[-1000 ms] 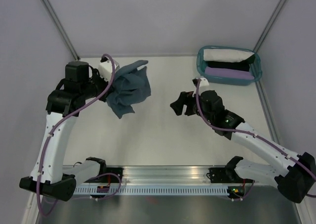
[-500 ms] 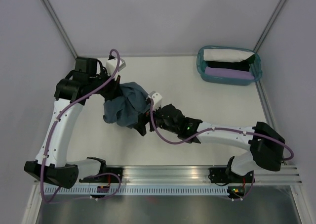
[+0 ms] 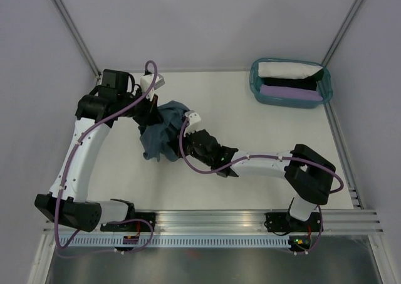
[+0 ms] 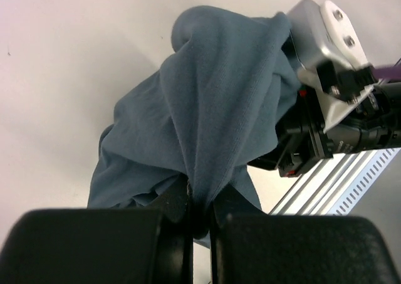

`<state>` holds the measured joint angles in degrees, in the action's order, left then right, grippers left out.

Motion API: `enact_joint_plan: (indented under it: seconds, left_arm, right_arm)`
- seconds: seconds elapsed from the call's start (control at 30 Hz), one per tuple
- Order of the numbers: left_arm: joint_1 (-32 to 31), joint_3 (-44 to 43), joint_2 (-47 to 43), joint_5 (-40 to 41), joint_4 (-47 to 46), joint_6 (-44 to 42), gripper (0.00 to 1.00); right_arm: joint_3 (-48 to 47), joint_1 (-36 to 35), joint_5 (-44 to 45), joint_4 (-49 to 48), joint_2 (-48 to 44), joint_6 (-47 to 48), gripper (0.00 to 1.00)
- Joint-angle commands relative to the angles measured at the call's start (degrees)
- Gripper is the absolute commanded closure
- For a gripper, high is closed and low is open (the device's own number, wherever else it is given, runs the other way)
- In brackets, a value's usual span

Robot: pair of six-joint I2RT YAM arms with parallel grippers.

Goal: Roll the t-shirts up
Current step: Move the tshirt to the center of the board

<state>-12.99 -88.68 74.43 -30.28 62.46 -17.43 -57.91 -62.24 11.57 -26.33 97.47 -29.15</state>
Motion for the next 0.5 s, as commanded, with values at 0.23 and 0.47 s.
enact_joint_plan:
  seconds: [0.23, 0.47]
  left_arm:
    - [-0.3, -1.8, 3.3, -0.1, -4.9, 0.5, 0.75]
    - [2.8, -12.4, 11.5, 3.9, -5.0, 1.9, 0.27]
  right_arm:
    - [0.3, 1.3, -2.7, -0.1, -7.4, -0.5, 1.0]
    - [-7.3, 0.6, -7.7, 14.3, -18.9, 3.8, 1.0]
